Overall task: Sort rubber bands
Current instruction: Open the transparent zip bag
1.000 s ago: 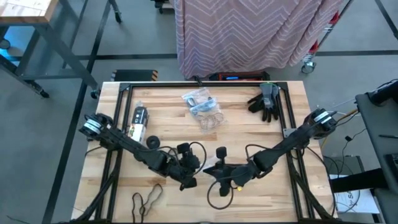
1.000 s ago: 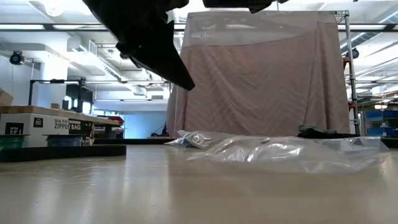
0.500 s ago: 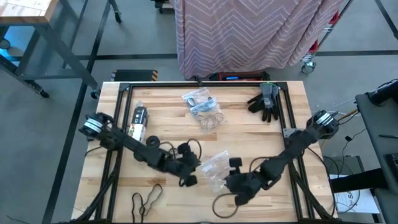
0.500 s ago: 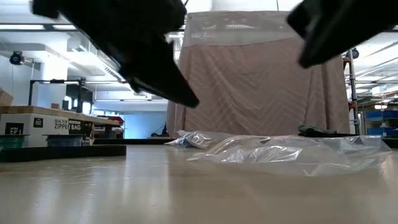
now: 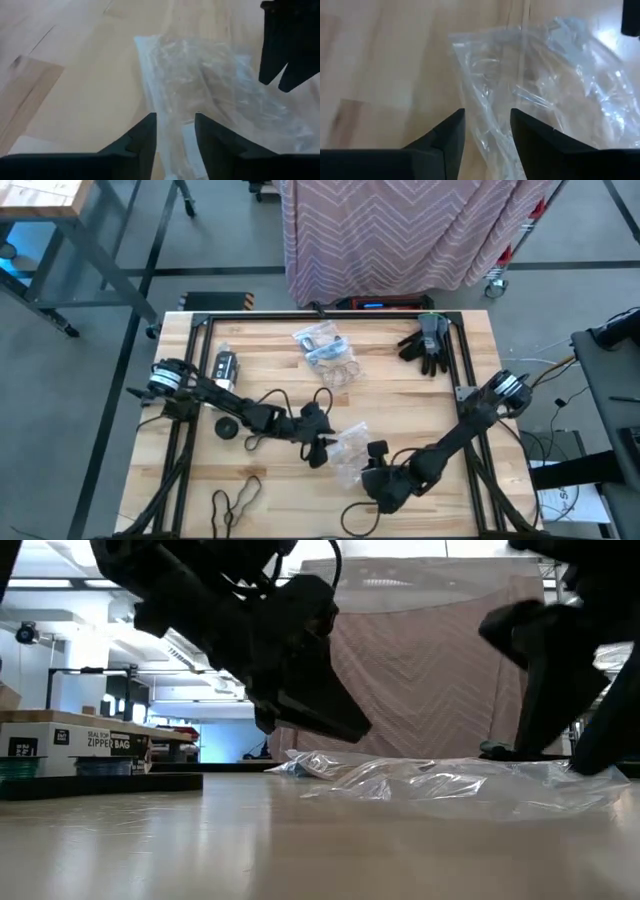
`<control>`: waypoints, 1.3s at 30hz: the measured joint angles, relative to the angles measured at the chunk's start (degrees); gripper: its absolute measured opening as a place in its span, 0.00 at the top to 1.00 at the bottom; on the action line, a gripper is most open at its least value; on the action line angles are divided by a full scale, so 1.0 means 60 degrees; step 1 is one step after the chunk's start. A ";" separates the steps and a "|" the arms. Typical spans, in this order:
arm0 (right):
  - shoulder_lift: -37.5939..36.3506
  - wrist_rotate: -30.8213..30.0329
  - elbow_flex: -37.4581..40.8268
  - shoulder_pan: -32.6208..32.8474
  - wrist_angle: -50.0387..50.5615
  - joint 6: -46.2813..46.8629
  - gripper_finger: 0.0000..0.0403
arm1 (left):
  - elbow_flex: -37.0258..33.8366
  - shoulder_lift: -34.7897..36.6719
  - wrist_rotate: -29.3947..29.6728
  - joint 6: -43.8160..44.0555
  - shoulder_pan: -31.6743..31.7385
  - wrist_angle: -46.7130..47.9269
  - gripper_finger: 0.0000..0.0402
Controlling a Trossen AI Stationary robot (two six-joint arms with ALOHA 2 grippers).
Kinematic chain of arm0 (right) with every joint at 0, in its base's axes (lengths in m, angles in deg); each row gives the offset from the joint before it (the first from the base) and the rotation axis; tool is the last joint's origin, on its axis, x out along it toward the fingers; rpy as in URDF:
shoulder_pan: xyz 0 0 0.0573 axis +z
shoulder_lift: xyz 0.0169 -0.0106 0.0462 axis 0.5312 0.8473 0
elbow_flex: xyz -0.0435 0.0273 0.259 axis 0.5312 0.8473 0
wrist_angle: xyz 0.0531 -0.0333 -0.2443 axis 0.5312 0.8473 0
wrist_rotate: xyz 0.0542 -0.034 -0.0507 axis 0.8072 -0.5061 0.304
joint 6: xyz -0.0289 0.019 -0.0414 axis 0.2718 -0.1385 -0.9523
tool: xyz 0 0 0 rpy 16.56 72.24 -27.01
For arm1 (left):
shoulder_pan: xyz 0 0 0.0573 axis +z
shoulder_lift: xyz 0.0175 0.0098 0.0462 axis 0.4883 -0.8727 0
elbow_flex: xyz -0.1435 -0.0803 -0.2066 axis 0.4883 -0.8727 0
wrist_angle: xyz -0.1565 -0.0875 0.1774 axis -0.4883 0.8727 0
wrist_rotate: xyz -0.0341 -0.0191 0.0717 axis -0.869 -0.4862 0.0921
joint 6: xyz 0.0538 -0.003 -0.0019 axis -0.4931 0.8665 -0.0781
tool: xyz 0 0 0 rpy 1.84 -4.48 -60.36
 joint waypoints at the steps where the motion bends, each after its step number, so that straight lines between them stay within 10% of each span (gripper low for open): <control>1: 0.0102 0.0075 -0.0020 -0.0076 0.0003 -0.0005 0.64 | 0.0000 -0.0023 0.0000 0.0000 0.0000 0.0022 0.69; 18: 0.0334 0.0914 -0.0075 -0.0983 0.0085 -0.0772 0.98 | -0.0123 -0.0010 -0.0186 -0.0003 -0.0022 0.0211 0.61; 39: 0.0319 -0.3720 -0.3484 0.0704 0.3328 -0.5676 1.00 | -0.1157 0.2387 -0.0346 -0.0648 -0.0278 0.2077 0.62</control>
